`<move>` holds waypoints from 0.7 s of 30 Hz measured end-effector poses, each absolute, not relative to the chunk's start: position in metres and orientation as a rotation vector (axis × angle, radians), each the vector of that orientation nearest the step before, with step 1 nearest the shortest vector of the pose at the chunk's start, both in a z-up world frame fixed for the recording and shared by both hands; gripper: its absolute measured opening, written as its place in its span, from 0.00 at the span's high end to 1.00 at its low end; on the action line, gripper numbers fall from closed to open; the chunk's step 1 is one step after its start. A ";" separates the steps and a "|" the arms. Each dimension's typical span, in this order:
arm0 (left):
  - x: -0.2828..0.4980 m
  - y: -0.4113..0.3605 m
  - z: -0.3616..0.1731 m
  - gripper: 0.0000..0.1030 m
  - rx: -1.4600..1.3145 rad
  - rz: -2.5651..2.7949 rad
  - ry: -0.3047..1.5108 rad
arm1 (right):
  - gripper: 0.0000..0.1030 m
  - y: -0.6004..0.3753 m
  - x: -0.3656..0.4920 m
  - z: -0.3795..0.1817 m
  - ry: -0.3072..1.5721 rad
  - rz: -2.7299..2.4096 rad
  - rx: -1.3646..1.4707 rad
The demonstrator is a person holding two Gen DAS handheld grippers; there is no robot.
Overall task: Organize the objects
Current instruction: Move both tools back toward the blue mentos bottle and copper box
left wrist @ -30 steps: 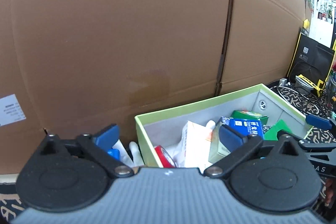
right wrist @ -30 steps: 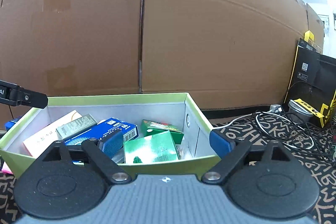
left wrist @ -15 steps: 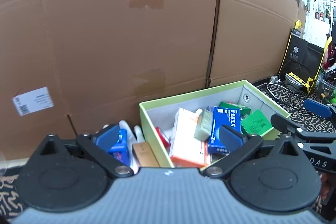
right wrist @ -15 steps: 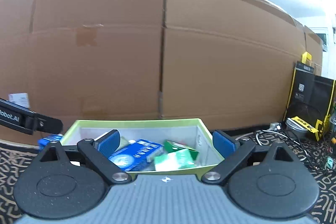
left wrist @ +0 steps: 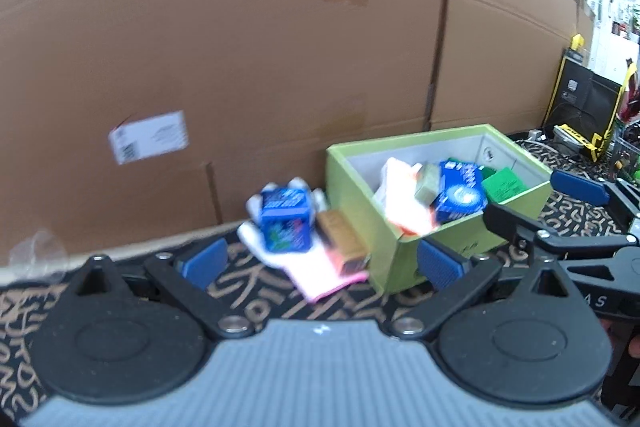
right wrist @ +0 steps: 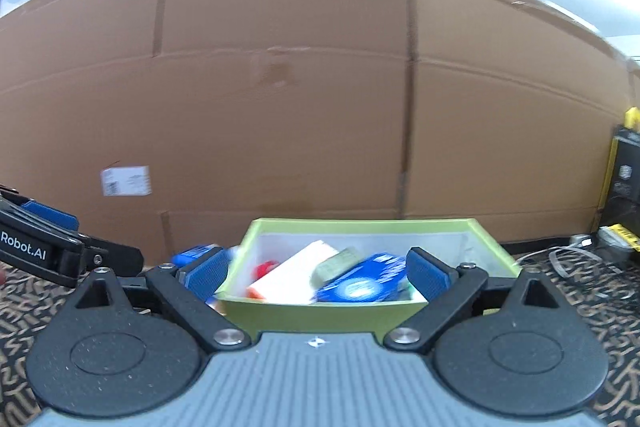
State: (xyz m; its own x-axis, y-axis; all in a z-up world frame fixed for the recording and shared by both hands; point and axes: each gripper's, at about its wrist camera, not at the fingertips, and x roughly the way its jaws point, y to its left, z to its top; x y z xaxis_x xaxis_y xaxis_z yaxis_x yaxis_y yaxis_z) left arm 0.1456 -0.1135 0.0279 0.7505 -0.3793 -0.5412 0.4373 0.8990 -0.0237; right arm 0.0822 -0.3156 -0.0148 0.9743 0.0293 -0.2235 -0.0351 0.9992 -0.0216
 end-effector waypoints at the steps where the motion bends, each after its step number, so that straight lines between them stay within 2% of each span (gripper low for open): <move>1: 0.144 -0.106 0.025 0.00 0.099 -0.438 0.574 | 0.04 -0.308 0.083 -0.018 0.236 0.048 -0.029; 10: 0.138 -0.040 -0.010 0.00 0.036 -0.332 0.637 | 0.05 -0.247 0.095 -0.042 0.327 0.187 -0.109; 17: 0.152 0.003 -0.026 0.00 -0.036 -0.264 0.684 | 0.18 -0.210 0.121 -0.058 0.387 0.236 -0.182; 21: 0.158 0.017 -0.025 0.00 -0.060 -0.244 0.671 | 0.20 -0.193 0.147 -0.063 0.409 0.211 -0.203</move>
